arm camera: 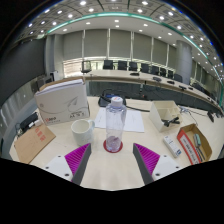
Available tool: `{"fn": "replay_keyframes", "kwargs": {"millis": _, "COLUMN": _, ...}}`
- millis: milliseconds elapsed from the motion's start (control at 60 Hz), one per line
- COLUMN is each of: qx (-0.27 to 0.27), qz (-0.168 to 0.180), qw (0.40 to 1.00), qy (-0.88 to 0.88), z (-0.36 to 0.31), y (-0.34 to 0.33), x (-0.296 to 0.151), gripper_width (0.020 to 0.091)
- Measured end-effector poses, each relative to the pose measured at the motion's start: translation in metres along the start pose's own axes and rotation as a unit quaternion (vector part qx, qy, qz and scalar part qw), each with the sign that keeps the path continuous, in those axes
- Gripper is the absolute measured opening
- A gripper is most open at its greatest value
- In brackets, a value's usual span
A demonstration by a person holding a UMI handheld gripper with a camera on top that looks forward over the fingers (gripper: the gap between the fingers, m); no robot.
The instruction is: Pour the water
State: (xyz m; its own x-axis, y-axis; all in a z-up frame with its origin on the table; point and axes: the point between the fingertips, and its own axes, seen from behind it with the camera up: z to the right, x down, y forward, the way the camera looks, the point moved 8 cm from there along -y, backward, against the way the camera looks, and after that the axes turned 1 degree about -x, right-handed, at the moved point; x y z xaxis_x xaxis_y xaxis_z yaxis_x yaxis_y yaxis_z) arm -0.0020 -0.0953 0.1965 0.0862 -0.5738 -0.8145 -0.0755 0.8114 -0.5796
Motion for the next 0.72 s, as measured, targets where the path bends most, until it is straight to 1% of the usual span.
{"fn": "replay_keyframes", "kwargs": {"millis": 33, "qx": 0.003, "qz": -0.007, "qw": 1.000, "qy": -0.002, "z": -0.007, "y": -0.021, "x": -0.002, "gripper_width": 0.0860}}
{"fn": "replay_keyframes", "kwargs": {"millis": 200, "qx": 0.029, "qz": -0.019, "qw": 0.999, "qy": -0.016, "z": -0.051, "y": -0.110, "x": 0.008, "gripper_width": 0.0857}}
{"fn": "replay_keyframes", "kwargs": {"millis": 283, "qx": 0.029, "qz": -0.014, "qw": 0.999, "qy": -0.012, "z": -0.070, "y": -0.141, "x": 0.016, "gripper_width": 0.0859}}
{"fn": "replay_keyframes", "kwargs": {"millis": 483, "qx": 0.053, "qz": -0.010, "qw": 0.999, "qy": 0.000, "z": -0.088, "y": -0.187, "x": 0.032, "gripper_width": 0.0857}}
{"fn": "replay_keyframes", "kwargs": {"millis": 633, "qx": 0.066, "qz": -0.009, "qw": 0.998, "qy": -0.006, "z": -0.087, "y": -0.203, "x": 0.043, "gripper_width": 0.0856}}
{"fn": "replay_keyframes", "kwargs": {"millis": 717, "qx": 0.067, "qz": 0.000, "qw": 0.998, "qy": -0.006, "z": -0.087, "y": -0.209, "x": 0.043, "gripper_width": 0.0859}}
